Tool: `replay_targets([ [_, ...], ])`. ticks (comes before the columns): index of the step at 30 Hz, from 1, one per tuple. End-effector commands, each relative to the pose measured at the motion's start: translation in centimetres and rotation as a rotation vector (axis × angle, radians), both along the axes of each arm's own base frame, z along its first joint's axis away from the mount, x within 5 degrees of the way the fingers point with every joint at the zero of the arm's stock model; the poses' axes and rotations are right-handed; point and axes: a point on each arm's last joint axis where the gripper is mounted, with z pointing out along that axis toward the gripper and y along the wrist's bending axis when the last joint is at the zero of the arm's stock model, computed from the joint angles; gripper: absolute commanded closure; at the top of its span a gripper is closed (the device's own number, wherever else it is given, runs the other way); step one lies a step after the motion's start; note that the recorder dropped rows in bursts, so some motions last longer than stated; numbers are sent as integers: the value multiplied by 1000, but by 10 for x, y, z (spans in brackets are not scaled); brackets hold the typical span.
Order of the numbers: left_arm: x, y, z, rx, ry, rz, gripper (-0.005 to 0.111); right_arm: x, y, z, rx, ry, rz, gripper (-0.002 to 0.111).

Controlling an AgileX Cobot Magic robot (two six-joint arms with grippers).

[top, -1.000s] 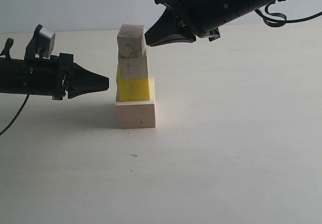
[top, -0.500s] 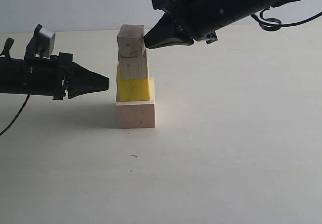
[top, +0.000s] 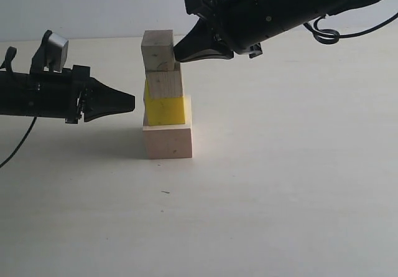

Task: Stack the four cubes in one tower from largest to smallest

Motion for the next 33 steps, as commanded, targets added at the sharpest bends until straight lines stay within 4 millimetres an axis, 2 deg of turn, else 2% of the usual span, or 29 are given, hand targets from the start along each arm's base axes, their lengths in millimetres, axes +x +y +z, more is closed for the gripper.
replay_targets([
  [1, 0, -1, 5, -13, -13, 2, 107, 0, 1, 0, 4, -21, 4, 108],
  [23, 0, -1, 5, -12, -15, 1, 107, 2, -1, 1, -9, -71, 3, 108],
  [28, -1, 0, 9, -23, -26, -3, 107, 3, -6, 15, -38, -157, -48, 108],
  [33, 2, 13, 26, 7, -88, 52, 107, 4, -26, 36, -210, -342, -125, 108],
])
